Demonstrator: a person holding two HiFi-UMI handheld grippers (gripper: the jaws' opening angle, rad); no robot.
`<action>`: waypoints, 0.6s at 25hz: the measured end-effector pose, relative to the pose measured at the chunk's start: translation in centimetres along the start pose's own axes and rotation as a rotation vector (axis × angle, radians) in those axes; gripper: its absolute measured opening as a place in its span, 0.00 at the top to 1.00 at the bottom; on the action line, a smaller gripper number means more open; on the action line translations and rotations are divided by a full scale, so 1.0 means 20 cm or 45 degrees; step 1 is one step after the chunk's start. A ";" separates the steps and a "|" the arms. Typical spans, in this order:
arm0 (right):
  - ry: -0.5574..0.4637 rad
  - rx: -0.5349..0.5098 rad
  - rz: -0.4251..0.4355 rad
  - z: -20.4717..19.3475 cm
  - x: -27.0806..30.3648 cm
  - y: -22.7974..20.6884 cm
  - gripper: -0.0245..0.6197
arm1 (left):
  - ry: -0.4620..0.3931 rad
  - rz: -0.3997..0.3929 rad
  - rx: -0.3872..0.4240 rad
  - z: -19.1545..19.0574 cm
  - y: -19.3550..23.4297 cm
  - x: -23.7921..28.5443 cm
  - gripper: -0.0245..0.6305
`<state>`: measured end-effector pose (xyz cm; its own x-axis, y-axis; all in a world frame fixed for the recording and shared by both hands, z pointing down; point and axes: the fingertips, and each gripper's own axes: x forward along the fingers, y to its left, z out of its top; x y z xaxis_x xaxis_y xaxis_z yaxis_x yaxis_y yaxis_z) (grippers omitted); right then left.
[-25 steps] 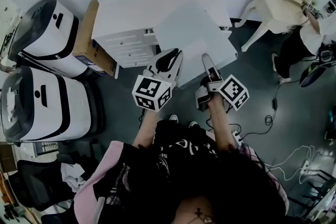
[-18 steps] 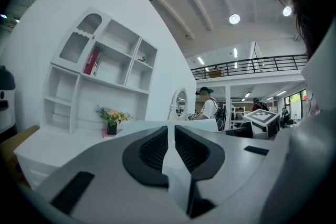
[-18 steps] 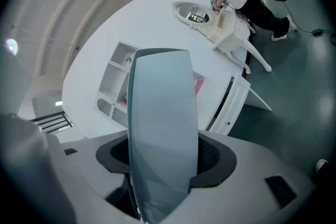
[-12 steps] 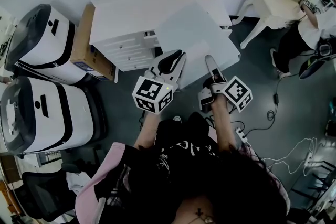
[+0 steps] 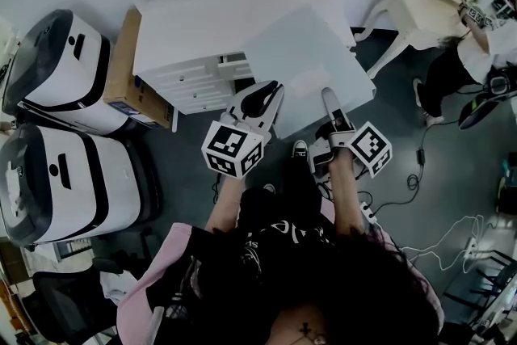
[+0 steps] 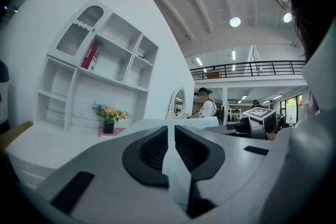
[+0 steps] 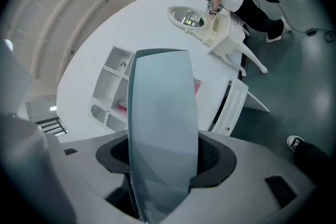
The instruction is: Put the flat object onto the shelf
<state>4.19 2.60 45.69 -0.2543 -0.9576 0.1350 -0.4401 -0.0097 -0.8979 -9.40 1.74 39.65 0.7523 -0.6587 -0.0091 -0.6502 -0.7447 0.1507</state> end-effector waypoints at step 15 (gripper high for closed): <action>0.059 0.035 0.003 0.57 0.55 -0.18 0.48 | -0.002 0.070 0.012 0.05 0.23 0.75 0.88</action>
<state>12.80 -11.09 45.53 -0.2952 -0.9433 0.1518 -0.4159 -0.0161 -0.9093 -1.29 -11.64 39.21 0.7155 -0.6986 -0.0023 -0.6913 -0.7085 0.1420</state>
